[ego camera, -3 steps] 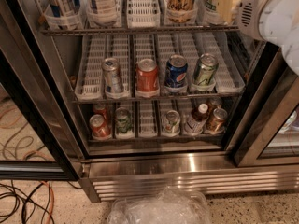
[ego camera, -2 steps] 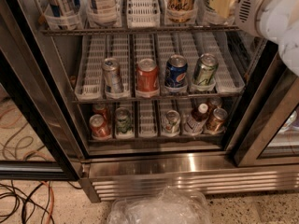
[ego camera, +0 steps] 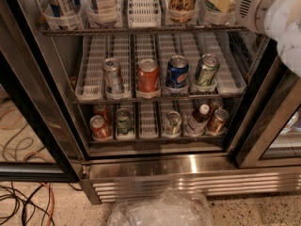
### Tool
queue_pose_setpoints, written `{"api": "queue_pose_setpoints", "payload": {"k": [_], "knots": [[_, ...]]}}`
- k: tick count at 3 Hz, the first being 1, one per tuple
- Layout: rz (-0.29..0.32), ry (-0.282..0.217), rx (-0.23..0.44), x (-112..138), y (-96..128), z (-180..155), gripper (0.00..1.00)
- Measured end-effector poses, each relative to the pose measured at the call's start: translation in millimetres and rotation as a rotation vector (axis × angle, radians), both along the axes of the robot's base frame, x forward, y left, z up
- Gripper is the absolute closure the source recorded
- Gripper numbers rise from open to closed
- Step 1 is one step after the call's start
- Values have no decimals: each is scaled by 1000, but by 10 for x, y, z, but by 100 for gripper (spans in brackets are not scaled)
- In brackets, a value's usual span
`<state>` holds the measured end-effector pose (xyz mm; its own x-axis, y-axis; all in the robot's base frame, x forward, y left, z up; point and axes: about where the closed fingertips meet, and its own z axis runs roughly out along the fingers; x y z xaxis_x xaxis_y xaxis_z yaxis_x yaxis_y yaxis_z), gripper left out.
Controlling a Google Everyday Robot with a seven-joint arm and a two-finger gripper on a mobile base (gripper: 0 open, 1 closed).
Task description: Pick 7up can from top shelf of fridge
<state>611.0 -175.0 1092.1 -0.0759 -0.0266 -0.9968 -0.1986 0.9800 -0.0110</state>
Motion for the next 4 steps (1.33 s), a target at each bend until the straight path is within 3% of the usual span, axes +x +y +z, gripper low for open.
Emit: {"api": "queue_pose_setpoints", "payload": {"k": [4], "knots": [[16, -20, 58, 310, 95, 111, 40]]}}
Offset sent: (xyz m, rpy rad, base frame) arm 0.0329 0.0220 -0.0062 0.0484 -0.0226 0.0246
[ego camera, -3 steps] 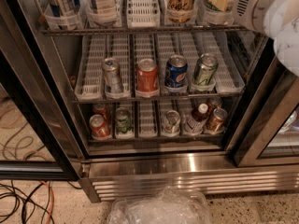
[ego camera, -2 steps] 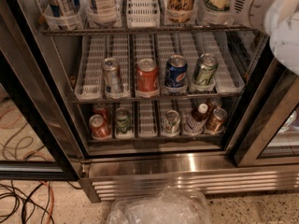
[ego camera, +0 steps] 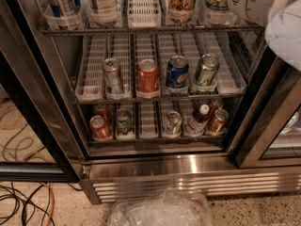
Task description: Pick 7up can from top shelf of fridge
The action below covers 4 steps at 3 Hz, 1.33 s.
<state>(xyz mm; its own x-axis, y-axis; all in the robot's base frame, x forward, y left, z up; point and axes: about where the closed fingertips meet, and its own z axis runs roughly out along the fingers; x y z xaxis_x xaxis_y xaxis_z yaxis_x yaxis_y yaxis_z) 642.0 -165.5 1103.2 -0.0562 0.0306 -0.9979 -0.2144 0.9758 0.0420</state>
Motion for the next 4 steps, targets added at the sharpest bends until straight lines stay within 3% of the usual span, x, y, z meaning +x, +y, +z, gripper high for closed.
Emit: {"api": "queue_pose_setpoints", "payload": {"k": [4], "knots": [[-22, 39, 28, 258, 106, -243, 40]]}}
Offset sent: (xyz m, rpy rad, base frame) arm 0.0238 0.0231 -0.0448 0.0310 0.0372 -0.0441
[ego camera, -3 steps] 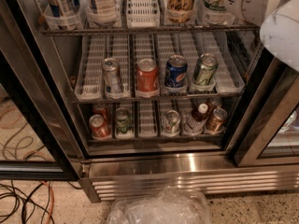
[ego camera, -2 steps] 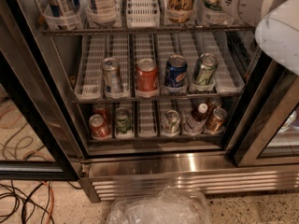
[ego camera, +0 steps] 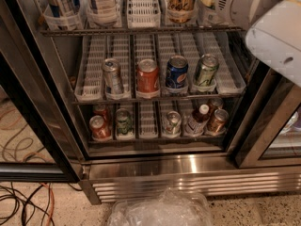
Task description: Pick 7up can from top shelf of fridge
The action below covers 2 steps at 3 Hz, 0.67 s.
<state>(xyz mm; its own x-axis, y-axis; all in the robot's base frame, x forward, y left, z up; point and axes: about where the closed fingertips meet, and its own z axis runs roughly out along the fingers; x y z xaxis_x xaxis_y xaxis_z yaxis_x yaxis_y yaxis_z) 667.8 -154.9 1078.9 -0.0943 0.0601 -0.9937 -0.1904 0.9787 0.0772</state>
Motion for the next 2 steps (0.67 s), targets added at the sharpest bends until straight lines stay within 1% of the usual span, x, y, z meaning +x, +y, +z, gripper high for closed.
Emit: {"api": "queue_pose_setpoints", "payload": {"k": [1, 2], "knots": [[-5, 2, 4, 21, -14, -9, 59], [-5, 2, 4, 21, -14, -9, 82]]}}
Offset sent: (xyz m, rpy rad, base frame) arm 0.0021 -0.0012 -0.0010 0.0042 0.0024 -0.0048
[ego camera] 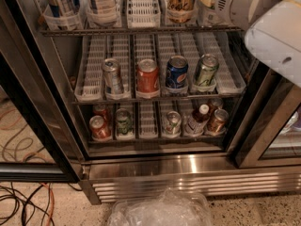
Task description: Pick 7up can from top shelf of fridge
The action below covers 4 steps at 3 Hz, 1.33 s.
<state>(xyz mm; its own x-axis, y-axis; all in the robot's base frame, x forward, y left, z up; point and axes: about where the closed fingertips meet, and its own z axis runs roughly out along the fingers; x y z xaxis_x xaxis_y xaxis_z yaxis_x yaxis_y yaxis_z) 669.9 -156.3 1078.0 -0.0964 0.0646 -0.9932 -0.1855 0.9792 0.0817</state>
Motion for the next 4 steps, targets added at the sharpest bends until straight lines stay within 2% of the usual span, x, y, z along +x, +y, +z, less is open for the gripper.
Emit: {"api": "queue_pose_setpoints", "payload": {"k": [1, 4], "knots": [[0, 0, 0, 0, 0, 0, 100], [48, -23, -13, -140, 146, 116, 100]]}}
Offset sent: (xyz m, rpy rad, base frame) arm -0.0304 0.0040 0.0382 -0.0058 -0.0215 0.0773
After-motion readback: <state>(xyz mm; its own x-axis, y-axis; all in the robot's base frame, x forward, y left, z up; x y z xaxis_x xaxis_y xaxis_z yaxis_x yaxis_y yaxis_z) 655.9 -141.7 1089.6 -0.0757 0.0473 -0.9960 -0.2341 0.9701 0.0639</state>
